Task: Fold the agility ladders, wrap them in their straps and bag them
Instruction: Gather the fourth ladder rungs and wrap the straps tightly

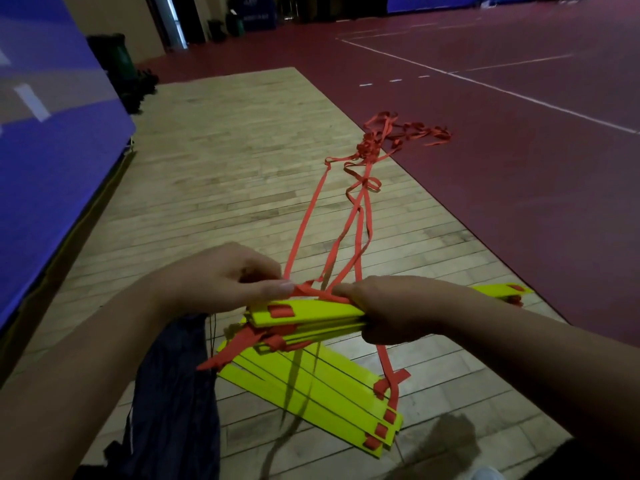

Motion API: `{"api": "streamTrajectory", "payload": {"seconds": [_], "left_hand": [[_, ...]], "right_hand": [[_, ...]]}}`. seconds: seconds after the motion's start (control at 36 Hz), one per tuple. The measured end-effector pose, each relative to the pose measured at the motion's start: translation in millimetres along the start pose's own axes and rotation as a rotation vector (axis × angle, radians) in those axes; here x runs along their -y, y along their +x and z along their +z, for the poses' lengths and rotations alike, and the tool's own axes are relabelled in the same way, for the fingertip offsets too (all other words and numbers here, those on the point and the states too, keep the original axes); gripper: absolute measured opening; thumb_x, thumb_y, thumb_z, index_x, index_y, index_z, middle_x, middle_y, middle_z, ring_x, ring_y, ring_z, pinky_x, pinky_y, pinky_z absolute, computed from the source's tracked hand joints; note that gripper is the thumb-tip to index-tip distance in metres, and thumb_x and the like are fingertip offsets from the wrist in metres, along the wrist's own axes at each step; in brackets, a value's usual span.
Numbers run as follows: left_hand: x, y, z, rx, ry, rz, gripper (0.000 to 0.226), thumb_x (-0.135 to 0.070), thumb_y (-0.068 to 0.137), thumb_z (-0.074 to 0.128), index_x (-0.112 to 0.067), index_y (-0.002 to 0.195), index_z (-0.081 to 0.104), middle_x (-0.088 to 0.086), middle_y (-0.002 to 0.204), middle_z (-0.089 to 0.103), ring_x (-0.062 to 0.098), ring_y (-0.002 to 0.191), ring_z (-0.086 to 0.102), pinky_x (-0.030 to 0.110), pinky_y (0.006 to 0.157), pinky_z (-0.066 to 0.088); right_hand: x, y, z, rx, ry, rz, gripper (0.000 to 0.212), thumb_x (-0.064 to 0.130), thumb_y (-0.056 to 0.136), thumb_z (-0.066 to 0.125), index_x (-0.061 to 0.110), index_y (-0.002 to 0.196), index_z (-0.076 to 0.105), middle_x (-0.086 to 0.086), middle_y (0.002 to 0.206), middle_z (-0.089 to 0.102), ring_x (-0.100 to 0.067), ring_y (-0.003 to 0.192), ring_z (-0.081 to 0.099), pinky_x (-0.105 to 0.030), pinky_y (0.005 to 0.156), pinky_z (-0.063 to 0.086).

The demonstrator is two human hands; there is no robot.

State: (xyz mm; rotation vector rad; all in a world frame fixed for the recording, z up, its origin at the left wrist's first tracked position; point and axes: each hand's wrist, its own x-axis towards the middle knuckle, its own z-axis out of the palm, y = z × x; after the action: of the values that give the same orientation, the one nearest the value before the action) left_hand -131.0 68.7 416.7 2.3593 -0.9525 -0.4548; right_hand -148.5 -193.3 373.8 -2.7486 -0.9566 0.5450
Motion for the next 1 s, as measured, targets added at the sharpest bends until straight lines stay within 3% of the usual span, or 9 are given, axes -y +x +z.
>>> {"api": "streamTrajectory", "payload": {"seconds": [0.14,0.31,0.42,0.5,0.56,0.67,0.78,0.89,1.0], "left_hand": [[8.1,-19.9,-15.6,-0.201,0.258,-0.059,0.069,-0.094,0.075,0.032,-0.035,0.088,0.066,-0.009,0.065,0.063,0.01,0.059,0.06,0.032,0.052,0.044],[9.1,-12.4,9.2,-0.292,0.263,-0.269,0.095,-0.102,0.043,0.047,-0.039,0.114,0.049,-0.01,0.085,0.063,0.001,0.072,0.058,0.029,0.064,0.049],[7.7,2.3,24.4,-0.516,-0.024,-0.301,0.097,-0.097,0.046,0.057,-0.037,0.121,0.044,-0.018,0.098,0.059,-0.002,0.083,0.059,0.017,0.067,0.047],[4.6,12.1,30.4,-0.699,-0.465,-0.219,0.087,-0.088,0.044,0.07,-0.036,0.112,0.054,-0.021,0.083,0.065,-0.005,0.072,0.062,0.012,0.061,0.047],[2.8,20.2,34.9,-0.782,-0.724,-0.162,0.094,-0.081,0.045,0.079,-0.021,0.114,0.055,-0.016,0.077,0.063,0.001,0.069,0.058,0.018,0.061,0.046],[-6.9,39.0,40.9,-0.826,-1.1,-0.062,0.094,-0.064,0.049,0.09,-0.011,0.12,0.057,0.005,0.106,0.071,0.021,0.105,0.066,0.032,0.084,0.053],[-22.5,51.3,41.6,-0.913,-1.219,-0.04,0.059,-0.049,0.067,0.077,-0.01,0.108,0.06,0.025,0.106,0.068,0.034,0.099,0.067,0.042,0.086,0.056],[-26.2,58.0,36.7,-1.108,-1.209,-0.087,0.068,-0.049,0.061,0.07,-0.003,0.11,0.059,0.037,0.1,0.064,0.043,0.089,0.068,0.047,0.079,0.057],[-27.0,59.9,24.8,-1.124,-1.273,-0.055,0.081,-0.047,0.059,0.069,0.008,0.118,0.059,0.03,0.093,0.065,0.041,0.084,0.067,0.041,0.073,0.056]], "right_hand": [[-9.1,-2.5,-5.6,-0.076,-0.043,0.113,0.044,0.014,0.092,0.064,0.019,0.131,0.044,0.002,0.099,0.053,-0.017,0.087,0.054,-0.027,0.066,0.043],[-17.0,-0.1,-4.0,-0.248,-0.19,0.255,0.047,0.022,0.095,0.059,0.018,0.136,0.037,0.005,0.094,0.047,-0.016,0.079,0.052,-0.03,0.067,0.048],[-10.0,1.2,-8.0,-0.353,-0.182,0.243,0.043,0.025,0.095,0.058,0.016,0.133,0.039,0.004,0.094,0.048,-0.018,0.082,0.055,-0.032,0.07,0.051],[2.5,3.3,-10.4,-0.4,-0.154,0.234,0.042,0.028,0.094,0.059,0.016,0.129,0.039,-0.001,0.102,0.056,-0.022,0.088,0.059,-0.039,0.078,0.056],[11.2,6.3,-8.7,-0.425,-0.129,0.23,0.042,0.029,0.094,0.059,0.015,0.128,0.039,-0.004,0.107,0.058,-0.023,0.091,0.06,-0.04,0.078,0.055],[27.9,14.6,-5.4,-0.486,-0.029,0.223,0.042,0.032,0.094,0.059,0.013,0.126,0.039,-0.005,0.11,0.058,-0.027,0.095,0.06,-0.036,0.075,0.047],[41.6,20.6,-4.8,-0.542,0.056,0.204,0.037,0.029,0.091,0.062,0.013,0.116,0.038,-0.009,0.11,0.059,-0.032,0.098,0.062,-0.037,0.074,0.046],[49.2,23.1,-7.4,-0.492,0.174,0.177,0.044,0.036,0.088,0.068,0.017,0.107,0.034,-0.005,0.104,0.058,-0.03,0.096,0.063,-0.039,0.075,0.051],[42.4,22.0,-20.1,-0.335,0.638,0.088,0.052,0.05,0.088,0.07,0.018,0.122,0.047,-0.001,0.101,0.062,-0.019,0.092,0.064,-0.042,0.081,0.057]]}}
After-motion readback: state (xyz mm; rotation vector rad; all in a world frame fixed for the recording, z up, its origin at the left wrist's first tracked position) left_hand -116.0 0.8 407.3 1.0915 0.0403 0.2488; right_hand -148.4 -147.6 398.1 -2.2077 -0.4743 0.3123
